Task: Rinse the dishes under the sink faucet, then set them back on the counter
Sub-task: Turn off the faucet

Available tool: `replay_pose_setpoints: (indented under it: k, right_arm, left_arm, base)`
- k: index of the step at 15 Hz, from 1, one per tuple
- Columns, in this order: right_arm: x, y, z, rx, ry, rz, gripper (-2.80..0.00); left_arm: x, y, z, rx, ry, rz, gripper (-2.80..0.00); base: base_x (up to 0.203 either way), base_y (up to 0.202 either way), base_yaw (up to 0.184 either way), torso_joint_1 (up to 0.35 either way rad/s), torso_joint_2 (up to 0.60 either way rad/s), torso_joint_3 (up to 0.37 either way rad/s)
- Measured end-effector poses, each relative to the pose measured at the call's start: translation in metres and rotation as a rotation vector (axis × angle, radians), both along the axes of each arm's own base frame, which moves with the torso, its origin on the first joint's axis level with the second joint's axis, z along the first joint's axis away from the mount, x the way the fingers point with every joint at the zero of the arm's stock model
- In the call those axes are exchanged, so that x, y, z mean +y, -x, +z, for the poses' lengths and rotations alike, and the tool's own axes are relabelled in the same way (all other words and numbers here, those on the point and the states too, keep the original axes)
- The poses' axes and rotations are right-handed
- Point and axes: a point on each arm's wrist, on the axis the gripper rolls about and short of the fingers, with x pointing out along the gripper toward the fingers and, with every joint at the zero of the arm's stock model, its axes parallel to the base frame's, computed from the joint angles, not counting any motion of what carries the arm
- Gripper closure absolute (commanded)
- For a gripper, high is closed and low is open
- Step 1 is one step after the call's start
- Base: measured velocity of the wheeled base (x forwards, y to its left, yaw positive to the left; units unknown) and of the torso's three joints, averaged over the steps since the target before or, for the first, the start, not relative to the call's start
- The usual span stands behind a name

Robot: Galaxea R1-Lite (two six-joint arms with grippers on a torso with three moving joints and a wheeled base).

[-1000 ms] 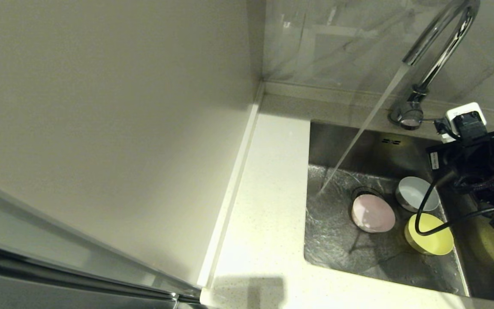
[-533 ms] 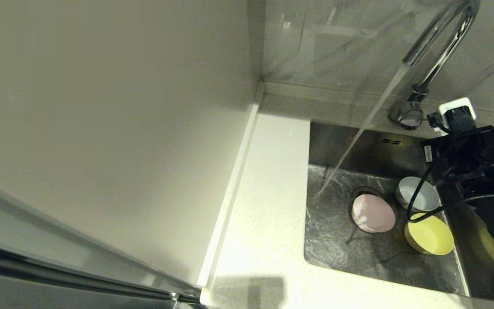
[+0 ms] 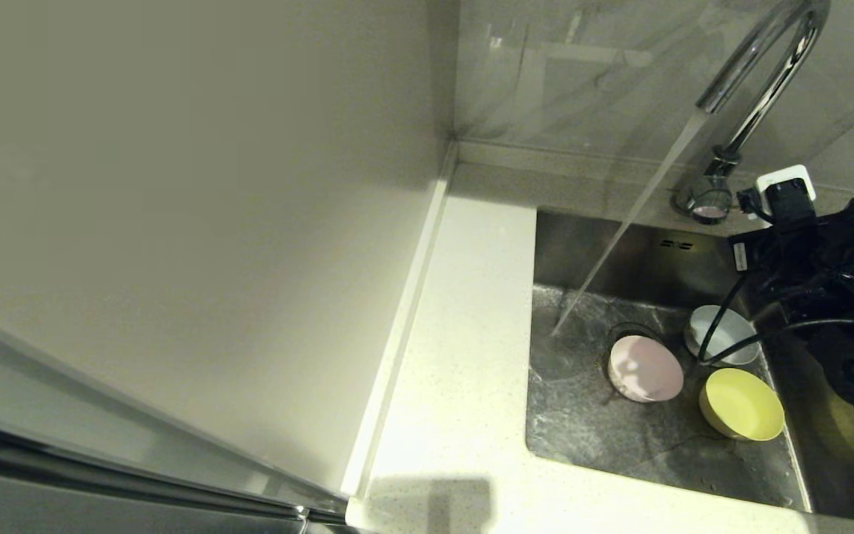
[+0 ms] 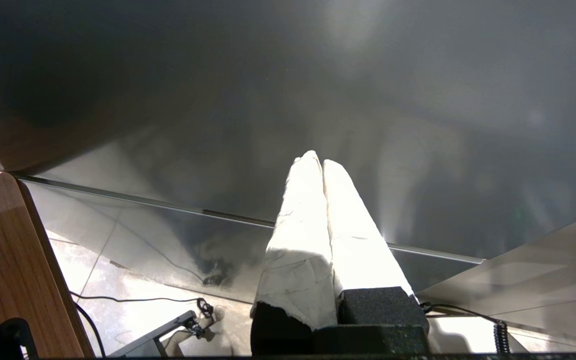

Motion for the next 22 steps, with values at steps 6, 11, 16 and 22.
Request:
replay_pose_setpoints:
  k: [6,11,16,22]
  right_arm:
    - [-0.010,-0.014,-0.008,0.008,-0.001,-0.027,0.00]
    - [-0.012,-0.030,-0.009,-0.011,-0.002,-0.031,0.00]
    - [-0.015,-0.045,-0.011,-0.032,-0.003,-0.034,0.00]
    - [-0.018,-0.067,0.001,-0.099,0.004,-0.040,0.00]
  left_arm:
    - [0.000,0.000,0.000,0.000,0.000,0.000,0.00]
    - [0.000,0.000,0.000,0.000,0.000,0.000,0.00]
    - [0.000,0.000,0.000,0.000,0.000,0.000,0.00]
    - [0.000,0.000,0.000,0.000,0.000,0.000,0.00]
  base:
    - [0.000,0.000,0.000,0.000,0.00,0.000]
    - [0.000,0.000,0.000,0.000,0.00,0.000]
    - [0.000,0.000,0.000,0.000,0.00,0.000]
    - [0.000,0.000,0.000,0.000,0.00,0.000]
